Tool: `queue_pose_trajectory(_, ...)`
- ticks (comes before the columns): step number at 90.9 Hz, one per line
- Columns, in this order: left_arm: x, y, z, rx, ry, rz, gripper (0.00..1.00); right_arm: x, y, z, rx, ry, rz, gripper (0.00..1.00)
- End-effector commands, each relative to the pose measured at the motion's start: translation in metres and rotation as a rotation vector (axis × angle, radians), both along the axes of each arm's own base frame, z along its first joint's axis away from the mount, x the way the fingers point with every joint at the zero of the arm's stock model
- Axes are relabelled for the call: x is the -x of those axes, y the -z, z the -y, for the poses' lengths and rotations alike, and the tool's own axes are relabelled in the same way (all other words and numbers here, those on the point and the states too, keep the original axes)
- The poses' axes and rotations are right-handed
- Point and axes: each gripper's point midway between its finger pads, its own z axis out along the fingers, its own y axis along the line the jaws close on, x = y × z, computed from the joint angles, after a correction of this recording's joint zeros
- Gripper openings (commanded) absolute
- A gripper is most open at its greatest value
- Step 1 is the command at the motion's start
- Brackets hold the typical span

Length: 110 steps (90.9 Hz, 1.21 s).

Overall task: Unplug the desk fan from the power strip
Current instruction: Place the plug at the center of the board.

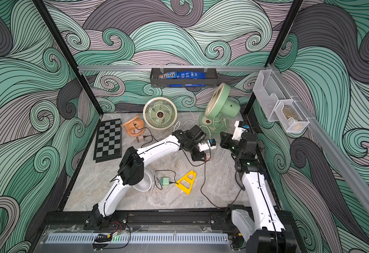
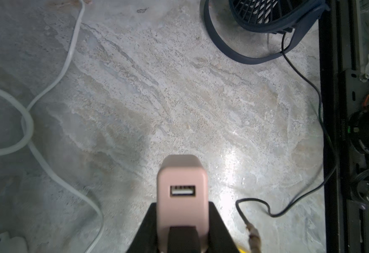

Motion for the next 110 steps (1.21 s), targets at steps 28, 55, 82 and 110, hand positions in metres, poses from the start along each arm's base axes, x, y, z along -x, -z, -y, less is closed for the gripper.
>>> queue_pose_trajectory(28,-0.005,0.028,0.031,-0.044,0.013,0.05,0.0,0.009,0.018,0.003,-0.003,0.008,-0.038,0.17)
queue_pose_trajectory(55,-0.076,0.008,0.031,-0.069,-0.157,0.37,0.0,0.015,0.03,0.019,0.0,0.065,-0.073,0.17)
queue_pose_trajectory(82,-0.132,0.001,0.027,-0.113,-0.198,0.649,0.0,0.026,0.067,0.018,-0.033,0.071,-0.161,0.2)
queue_pose_trajectory(110,-0.183,-0.034,0.012,-0.113,-0.32,0.859,0.0,0.031,0.084,0.011,-0.066,0.042,-0.193,0.2)
